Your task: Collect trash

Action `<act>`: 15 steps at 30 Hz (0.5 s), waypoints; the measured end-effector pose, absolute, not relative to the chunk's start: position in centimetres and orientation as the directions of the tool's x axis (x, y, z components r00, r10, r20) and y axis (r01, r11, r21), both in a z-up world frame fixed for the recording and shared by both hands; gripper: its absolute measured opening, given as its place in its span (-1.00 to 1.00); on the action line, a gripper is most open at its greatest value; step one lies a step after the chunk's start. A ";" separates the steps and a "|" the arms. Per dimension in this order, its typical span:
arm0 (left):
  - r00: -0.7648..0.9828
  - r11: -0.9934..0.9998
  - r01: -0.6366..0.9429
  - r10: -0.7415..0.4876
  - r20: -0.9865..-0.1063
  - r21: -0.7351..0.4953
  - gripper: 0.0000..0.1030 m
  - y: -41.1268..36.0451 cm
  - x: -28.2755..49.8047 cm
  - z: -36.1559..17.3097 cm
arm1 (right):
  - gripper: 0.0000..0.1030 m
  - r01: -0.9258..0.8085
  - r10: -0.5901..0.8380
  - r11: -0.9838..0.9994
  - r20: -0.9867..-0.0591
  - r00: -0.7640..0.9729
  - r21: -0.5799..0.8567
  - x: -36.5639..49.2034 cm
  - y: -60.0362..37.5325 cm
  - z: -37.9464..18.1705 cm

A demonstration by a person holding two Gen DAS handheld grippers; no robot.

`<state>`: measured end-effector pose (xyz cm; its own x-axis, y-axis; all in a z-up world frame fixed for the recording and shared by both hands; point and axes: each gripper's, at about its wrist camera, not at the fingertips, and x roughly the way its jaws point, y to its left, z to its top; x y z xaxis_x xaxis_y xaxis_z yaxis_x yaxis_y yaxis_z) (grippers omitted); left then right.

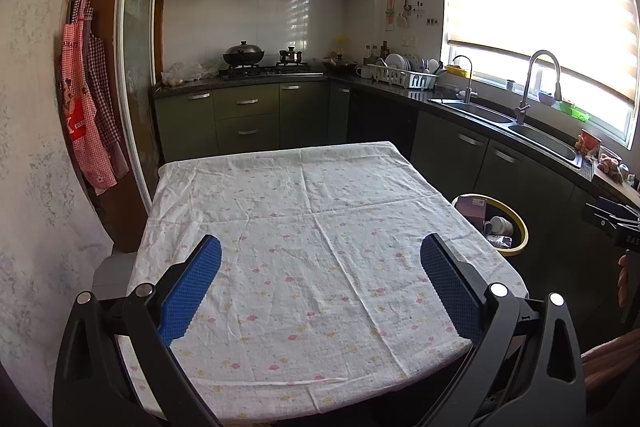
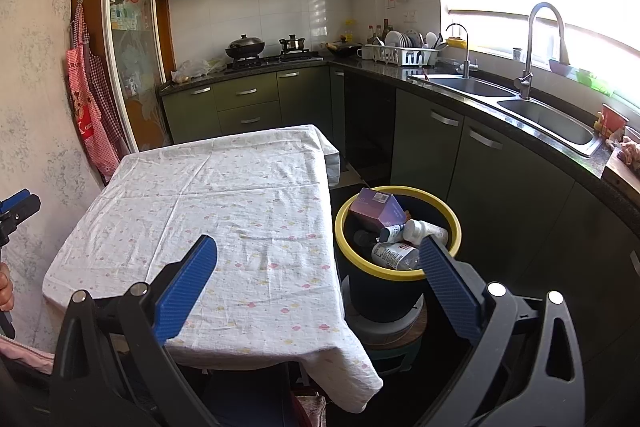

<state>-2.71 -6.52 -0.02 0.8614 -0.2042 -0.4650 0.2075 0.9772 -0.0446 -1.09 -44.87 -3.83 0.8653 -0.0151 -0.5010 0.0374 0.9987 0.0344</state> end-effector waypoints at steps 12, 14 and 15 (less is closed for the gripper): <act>0.861 0.976 0.215 -0.210 -0.463 -0.043 0.91 -6.6 -2.8 0.0 | 0.87 0.035 -0.014 0.999 -0.503 0.864 0.033 -1.2 -44.5 -4.1; 0.862 0.976 0.213 -0.208 -0.463 -0.043 0.91 -6.6 -2.8 0.0 | 0.87 0.035 -0.013 0.999 -0.503 0.864 0.035 -1.1 -44.6 -4.1; 0.862 0.976 0.213 -0.208 -0.462 -0.042 0.91 -6.7 -2.9 0.0 | 0.87 0.036 -0.014 0.999 -0.503 0.864 0.034 -1.1 -44.6 -4.0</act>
<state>-2.87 -6.66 0.01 0.8620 -0.2077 -0.4625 0.2128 0.9762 -0.0418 -1.14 -44.60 -4.04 0.8641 -0.0141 -0.5030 0.0362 0.9988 0.0342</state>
